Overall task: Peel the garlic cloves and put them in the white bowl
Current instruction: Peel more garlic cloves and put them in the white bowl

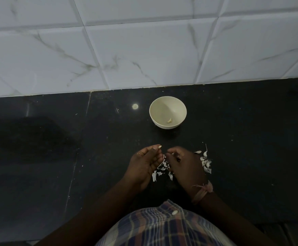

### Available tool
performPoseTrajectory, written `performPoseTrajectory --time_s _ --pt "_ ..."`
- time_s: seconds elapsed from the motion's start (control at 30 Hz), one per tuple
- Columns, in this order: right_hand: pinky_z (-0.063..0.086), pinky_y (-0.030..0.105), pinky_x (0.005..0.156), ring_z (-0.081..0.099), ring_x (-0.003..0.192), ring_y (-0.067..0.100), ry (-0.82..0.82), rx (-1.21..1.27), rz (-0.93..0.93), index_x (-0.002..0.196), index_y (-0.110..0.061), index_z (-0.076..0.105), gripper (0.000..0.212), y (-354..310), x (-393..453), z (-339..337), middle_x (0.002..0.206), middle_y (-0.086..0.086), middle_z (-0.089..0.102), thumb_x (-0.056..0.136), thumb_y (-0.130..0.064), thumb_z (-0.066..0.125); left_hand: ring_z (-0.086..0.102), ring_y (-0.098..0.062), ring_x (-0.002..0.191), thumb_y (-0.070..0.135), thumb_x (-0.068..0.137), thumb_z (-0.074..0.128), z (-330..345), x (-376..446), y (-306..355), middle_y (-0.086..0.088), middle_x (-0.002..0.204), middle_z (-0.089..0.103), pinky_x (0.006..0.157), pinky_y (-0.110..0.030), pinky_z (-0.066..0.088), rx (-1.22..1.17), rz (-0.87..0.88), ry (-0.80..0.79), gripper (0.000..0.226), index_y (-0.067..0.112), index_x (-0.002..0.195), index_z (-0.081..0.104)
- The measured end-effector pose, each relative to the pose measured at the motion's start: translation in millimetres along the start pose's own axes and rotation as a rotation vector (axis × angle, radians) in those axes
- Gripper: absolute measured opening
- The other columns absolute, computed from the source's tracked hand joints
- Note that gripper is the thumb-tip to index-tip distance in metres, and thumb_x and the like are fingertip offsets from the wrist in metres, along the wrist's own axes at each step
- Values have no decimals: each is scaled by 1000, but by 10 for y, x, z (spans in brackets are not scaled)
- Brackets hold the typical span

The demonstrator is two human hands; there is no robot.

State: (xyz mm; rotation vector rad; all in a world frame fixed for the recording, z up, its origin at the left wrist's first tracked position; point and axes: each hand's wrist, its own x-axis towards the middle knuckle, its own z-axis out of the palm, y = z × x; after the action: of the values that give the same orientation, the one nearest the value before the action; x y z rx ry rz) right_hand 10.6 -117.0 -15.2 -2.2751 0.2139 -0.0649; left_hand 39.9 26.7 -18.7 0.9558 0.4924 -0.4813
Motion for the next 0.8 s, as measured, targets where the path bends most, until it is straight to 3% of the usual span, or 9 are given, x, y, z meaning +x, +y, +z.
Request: performPoseTrajectory --time_s 0.1,0.2,0.23,0.27,0.4,0.5,0.57,0.67,0.8 --pt "55 36 74 68 79 11 -62 -149 -19 96 -25 72 14 -3 38 -29 85 -9 73 96 -37 63 69 -10 73 12 100 59 -11 -2 -11 -7 85 71 68 -21 59 12 -5 18 15 2 104 70" --pt "46 30 104 63 118 16 -255 -105 -26 136 -21 61 35 -16 46 4 130 0 68 103 -19 50 69 -10 73 15 100 60 -12 -7 -8 -6 83 71 68 -22 58 36 -11 28 17 3 104 71" --pt "43 29 106 60 124 18 -292 -110 -5 143 -19 54 38 -39 35 9 137 2 64 105 -20 46 69 -10 72 16 100 60 -10 -10 -7 -6 82 71 68 -22 58 41 -13 30 17 3 104 71" --pt "43 30 105 60 124 20 -287 -114 5 142 -17 54 38 -40 23 34 136 4 64 108 -24 41 68 -11 72 16 100 60 -7 -10 -6 -6 82 71 67 -22 58 44 -14 34 17 3 103 71" --pt "50 38 87 69 98 24 -188 -206 43 108 -20 68 42 -28 13 64 102 3 74 108 -42 32 66 -11 70 18 100 61 5 -6 8 -7 82 70 65 -20 58 52 -11 49 20 0 105 70" --pt "46 31 99 63 115 19 -153 -125 -48 128 -19 64 30 23 45 64 122 1 69 106 -23 45 65 -10 66 17 100 61 14 -12 9 -5 78 69 64 -20 58 61 -13 46 19 1 101 69" --pt "43 27 104 57 121 11 -106 -29 -144 135 -19 62 37 28 55 68 130 -3 63 99 -15 56 65 -9 64 17 100 60 20 -21 6 -6 76 69 62 -19 57 65 -7 29 18 1 97 69" --pt "49 19 92 61 104 -1 -75 145 -85 128 -23 68 34 -40 74 44 113 -9 66 95 -15 66 63 -9 63 17 101 59 27 -32 5 -6 76 70 63 -19 56 104 13 -1 19 3 95 70" --pt "52 19 85 65 94 -2 -2 212 -73 102 -22 77 15 -49 98 52 97 -13 70 89 -13 73 61 -10 63 16 100 61 38 -42 3 -5 74 70 63 -20 54 172 52 -3 19 4 90 72"
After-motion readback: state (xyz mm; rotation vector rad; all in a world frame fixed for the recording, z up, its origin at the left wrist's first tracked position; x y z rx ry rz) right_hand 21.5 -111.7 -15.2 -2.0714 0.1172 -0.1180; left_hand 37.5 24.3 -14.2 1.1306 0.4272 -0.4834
